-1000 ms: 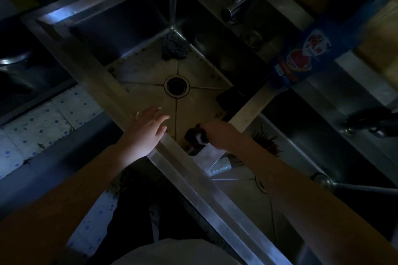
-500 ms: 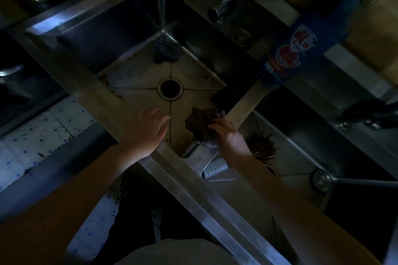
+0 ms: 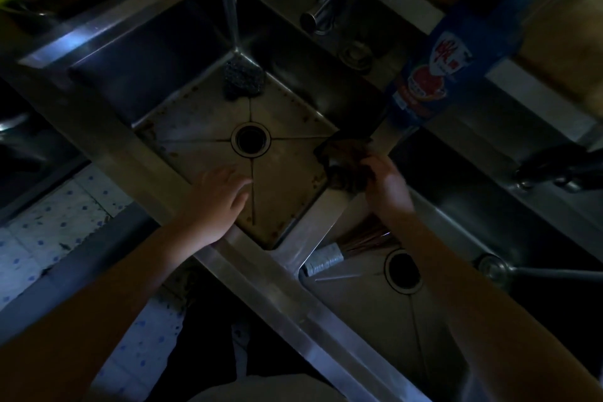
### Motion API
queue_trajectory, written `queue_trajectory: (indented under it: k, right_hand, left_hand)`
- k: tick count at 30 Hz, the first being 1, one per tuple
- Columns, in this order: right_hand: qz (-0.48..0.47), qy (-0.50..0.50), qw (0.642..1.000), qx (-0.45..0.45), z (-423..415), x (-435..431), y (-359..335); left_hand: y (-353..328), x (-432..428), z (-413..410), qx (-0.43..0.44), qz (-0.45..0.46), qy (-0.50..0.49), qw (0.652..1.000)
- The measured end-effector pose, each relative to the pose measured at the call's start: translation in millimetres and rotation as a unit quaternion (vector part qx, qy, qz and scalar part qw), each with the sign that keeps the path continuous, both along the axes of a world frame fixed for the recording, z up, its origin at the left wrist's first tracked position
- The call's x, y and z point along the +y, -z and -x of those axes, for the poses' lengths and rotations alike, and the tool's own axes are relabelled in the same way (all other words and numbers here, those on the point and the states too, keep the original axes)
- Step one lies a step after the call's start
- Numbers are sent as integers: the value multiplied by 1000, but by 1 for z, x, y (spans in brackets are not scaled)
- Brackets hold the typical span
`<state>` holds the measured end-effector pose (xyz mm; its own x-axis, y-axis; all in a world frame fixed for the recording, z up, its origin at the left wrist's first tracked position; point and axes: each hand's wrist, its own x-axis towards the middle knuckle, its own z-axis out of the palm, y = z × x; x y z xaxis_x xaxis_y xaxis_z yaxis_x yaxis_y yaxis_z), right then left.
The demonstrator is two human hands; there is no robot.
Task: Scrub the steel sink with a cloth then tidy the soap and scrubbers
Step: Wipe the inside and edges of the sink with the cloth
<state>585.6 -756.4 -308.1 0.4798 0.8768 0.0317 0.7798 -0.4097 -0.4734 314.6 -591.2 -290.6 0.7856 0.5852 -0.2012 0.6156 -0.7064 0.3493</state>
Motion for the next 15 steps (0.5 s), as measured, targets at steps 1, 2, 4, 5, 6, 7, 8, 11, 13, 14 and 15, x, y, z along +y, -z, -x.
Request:
queue_trajectory:
  k: [1, 2, 4, 5, 6, 7, 8, 11, 13, 14, 15]
  right_hand:
    - [14, 13, 1000, -4, -11, 2, 0]
    - [28, 21, 999, -7, -21, 5, 1]
    - [49, 44, 998, -5, -37, 13, 3]
    - [54, 69, 996, 5, -42, 19, 3]
    - [53, 103, 993, 26, -47, 25, 3]
    - [50, 132, 989, 53, -50, 30, 3]
    - [48, 147, 985, 74, -53, 34, 3]
    - [45, 132, 986, 95, -45, 33, 0]
    - [32, 106, 990, 92, -25, 23, 1]
    - [17, 87, 992, 93, -12, 16, 1]
    - [1, 69, 993, 95, 1, 9, 1]
  left_hand:
    - [-2, 0, -1, -8, -3, 0, 1000]
    - [-3, 0, -2, -12, -5, -1, 1000]
    - [-4, 0, -4, -17, -8, 1, 1000]
    - [-4, 1, -5, -16, -7, 1, 1000]
    - [-4, 2, -5, -14, -6, 0, 1000]
    - [-4, 2, -6, -11, -5, -1, 1000]
    - [-4, 3, -7, -8, -4, -1, 1000]
    - [-5, 4, -8, 1, -5, 1, 1000]
    - [-4, 5, -9, 8, -4, 5, 1000]
    - [-4, 4, -9, 15, -3, 6, 1000]
    - [-4, 4, -9, 21, -2, 7, 1000]
